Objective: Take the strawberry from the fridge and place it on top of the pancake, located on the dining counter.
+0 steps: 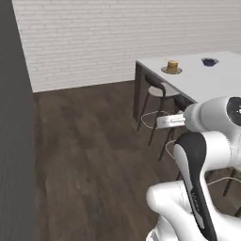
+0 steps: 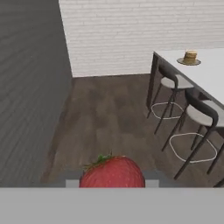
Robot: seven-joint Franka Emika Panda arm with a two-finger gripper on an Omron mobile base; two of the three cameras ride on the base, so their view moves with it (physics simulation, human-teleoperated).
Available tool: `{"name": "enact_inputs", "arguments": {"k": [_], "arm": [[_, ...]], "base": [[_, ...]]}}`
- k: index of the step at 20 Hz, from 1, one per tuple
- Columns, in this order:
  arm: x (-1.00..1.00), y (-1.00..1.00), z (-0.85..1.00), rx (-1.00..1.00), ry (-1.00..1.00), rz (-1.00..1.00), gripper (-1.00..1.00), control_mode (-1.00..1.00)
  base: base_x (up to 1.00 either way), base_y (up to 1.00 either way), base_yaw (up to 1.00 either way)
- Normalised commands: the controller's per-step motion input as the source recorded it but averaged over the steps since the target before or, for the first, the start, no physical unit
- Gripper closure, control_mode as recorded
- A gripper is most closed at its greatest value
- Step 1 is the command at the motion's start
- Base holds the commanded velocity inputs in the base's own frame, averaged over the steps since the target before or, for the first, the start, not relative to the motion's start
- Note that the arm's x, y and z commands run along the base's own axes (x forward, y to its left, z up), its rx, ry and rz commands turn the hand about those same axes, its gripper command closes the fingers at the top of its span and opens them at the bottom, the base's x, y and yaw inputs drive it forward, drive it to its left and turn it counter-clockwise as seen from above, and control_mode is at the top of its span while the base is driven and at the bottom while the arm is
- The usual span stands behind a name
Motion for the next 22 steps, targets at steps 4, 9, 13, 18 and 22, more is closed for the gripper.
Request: {"name": "enact_inputs", "arguments": {"k": [4, 9, 13, 18, 22], "arm": [[0.00, 0.00, 0.00, 0.00, 0.00, 0.00, 1.00, 1.00], [0.00, 0.00, 0.00, 0.00, 0.00, 0.00, 1.00, 1.00], [0.00, 0.00, 0.00, 0.00, 0.00, 0.00, 1.00, 1.00], [0.00, 0.00, 0.00, 0.00, 0.00, 0.00, 1.00, 1.00], [0.00, 0.00, 0.00, 0.00, 0.00, 0.00, 1.00, 1.00]], "base": [[1.00, 1.00, -0.49], [1.00, 0.99, -0.53], [1.00, 0.92, -0.53], [1.00, 0.95, -0.53], [1.00, 0.96, -0.52]]}}
